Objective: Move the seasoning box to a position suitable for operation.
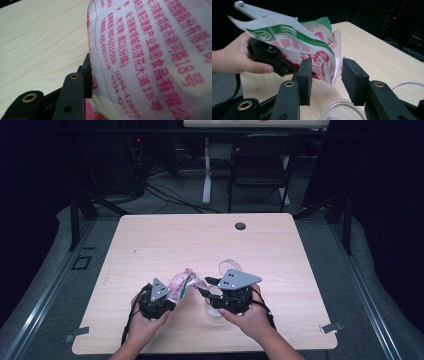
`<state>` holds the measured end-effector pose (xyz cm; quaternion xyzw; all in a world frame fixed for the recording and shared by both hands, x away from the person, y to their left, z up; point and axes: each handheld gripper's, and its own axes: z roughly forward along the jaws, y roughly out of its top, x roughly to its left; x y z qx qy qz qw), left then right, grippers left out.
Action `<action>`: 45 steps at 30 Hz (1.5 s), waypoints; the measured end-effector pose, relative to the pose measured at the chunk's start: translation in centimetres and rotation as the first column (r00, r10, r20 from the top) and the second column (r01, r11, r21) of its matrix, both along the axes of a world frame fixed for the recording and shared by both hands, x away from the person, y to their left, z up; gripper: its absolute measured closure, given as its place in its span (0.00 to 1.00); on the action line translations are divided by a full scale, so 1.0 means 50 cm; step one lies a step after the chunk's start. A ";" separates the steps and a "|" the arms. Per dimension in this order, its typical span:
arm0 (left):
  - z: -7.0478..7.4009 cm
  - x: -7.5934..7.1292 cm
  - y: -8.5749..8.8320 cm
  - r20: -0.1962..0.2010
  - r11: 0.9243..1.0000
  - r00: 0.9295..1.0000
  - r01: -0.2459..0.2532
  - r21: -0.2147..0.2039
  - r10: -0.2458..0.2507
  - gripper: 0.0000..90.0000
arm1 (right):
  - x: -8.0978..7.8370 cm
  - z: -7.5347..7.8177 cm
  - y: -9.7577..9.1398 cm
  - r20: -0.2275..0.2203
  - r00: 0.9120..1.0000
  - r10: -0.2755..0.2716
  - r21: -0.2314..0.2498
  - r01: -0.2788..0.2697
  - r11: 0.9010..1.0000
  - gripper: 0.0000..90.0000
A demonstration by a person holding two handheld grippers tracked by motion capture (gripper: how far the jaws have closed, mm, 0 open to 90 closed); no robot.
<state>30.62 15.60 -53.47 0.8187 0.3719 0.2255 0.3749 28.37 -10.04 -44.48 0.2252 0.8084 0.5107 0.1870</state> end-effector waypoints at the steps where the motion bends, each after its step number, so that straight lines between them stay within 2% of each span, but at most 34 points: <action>1: 0.000 0.003 -0.002 -0.001 1.000 1.000 0.001 0.004 -0.001 0.68 | -0.001 0.004 -0.002 0.007 1.000 -0.003 -0.002 0.003 1.000 0.66; 5: 0.002 0.016 -0.012 0.007 0.999 1.000 0.009 0.044 -0.009 0.68 | -0.003 0.014 -0.010 0.057 0.998 -0.023 -0.025 0.025 0.999 0.64; 9: 0.007 0.024 -0.021 0.020 0.997 1.000 0.015 0.081 -0.017 0.68 | -0.004 0.017 -0.015 0.096 0.995 -0.017 -0.077 0.024 0.997 0.63; 12: 0.010 0.029 -0.027 0.023 0.997 1.000 0.014 0.079 -0.016 0.68 | -0.008 0.019 -0.016 0.133 0.991 -0.004 -0.113 0.020 0.993 0.63; 16: 0.013 0.033 -0.036 0.036 0.995 0.999 0.009 0.095 -0.012 0.68 | -0.016 0.023 -0.016 0.196 0.980 0.021 -0.154 0.009 0.988 0.63; 19: 0.017 0.034 -0.040 0.043 0.995 0.999 0.013 0.104 -0.017 0.68 | -0.022 0.022 -0.014 0.273 0.961 0.040 -0.200 0.016 0.980 0.64; 20: 0.018 0.035 -0.041 0.045 0.994 0.999 0.015 0.111 -0.020 0.68 | -0.023 0.023 -0.014 0.280 0.959 0.048 -0.214 0.013 0.977 0.64; 22: 0.020 0.037 -0.042 0.045 0.992 0.999 0.015 0.126 -0.020 0.68 | -0.024 0.025 -0.014 0.273 0.960 0.061 -0.234 0.005 0.972 0.64; 24: 0.022 0.038 -0.044 0.047 0.990 0.999 0.016 0.143 -0.023 0.68 | -0.026 0.027 -0.015 0.292 0.954 0.068 -0.252 0.008 0.968 0.64; 26: 0.025 0.039 -0.046 0.045 0.985 0.999 0.020 0.173 -0.029 0.68 | -0.029 0.028 -0.016 0.325 0.943 0.069 -0.275 0.025 0.961 0.60; 28: 0.027 0.040 -0.049 0.059 0.981 0.998 0.021 0.194 -0.033 0.68 | -0.030 0.029 -0.016 0.366 0.927 0.083 -0.305 0.035 0.952 0.58; 30: 0.029 0.042 -0.051 0.056 0.979 0.998 0.030 0.202 -0.043 0.68 | -0.033 0.030 -0.015 0.397 0.912 0.107 -0.342 0.038 0.939 0.58; 34: 0.033 0.044 -0.056 0.055 0.975 0.997 0.039 0.217 -0.052 0.68 | -0.038 0.036 -0.008 0.426 0.887 0.177 -0.412 0.016 0.911 0.61; 36: 0.033 0.044 -0.059 0.055 0.976 0.997 0.039 0.216 -0.052 0.68 | -0.040 0.037 -0.002 0.448 0.868 0.215 -0.446 0.009 0.895 0.61; 37: 0.035 0.045 -0.059 0.057 0.973 0.996 0.047 0.228 -0.061 0.68 | -0.041 0.039 0.001 0.459 0.858 0.230 -0.469 0.015 0.883 0.59; 39: 0.036 0.045 -0.061 0.056 0.971 0.997 0.047 0.233 -0.062 0.68 | -0.044 0.042 0.007 0.479 0.839 0.259 -0.496 0.015 0.868 0.57; 40: 0.037 0.045 -0.062 0.054 0.971 0.997 0.049 0.233 -0.063 0.68 | -0.045 0.043 0.010 0.483 0.831 0.276 -0.503 0.005 0.864 0.57; 41: 0.038 0.046 -0.063 0.060 0.971 0.996 0.049 0.236 -0.065 0.68 | -0.046 0.043 0.012 0.487 0.825 0.288 -0.509 0.000 0.861 0.57; 42: 0.038 0.046 -0.064 0.061 0.971 0.996 0.049 0.235 -0.065 0.68 | -0.047 0.046 0.014 0.487 0.821 0.299 -0.525 0.001 0.851 0.58; 43: 0.039 0.046 -0.065 0.058 0.972 0.996 0.048 0.231 -0.063 0.68 | -0.047 0.046 0.016 0.488 0.817 0.306 -0.523 -0.006 0.852 0.58; 45: 0.041 0.046 -0.066 0.065 0.969 0.995 0.052 0.240 -0.069 0.68 | -0.046 0.047 0.019 0.479 0.820 0.314 -0.528 -0.017 0.849 0.59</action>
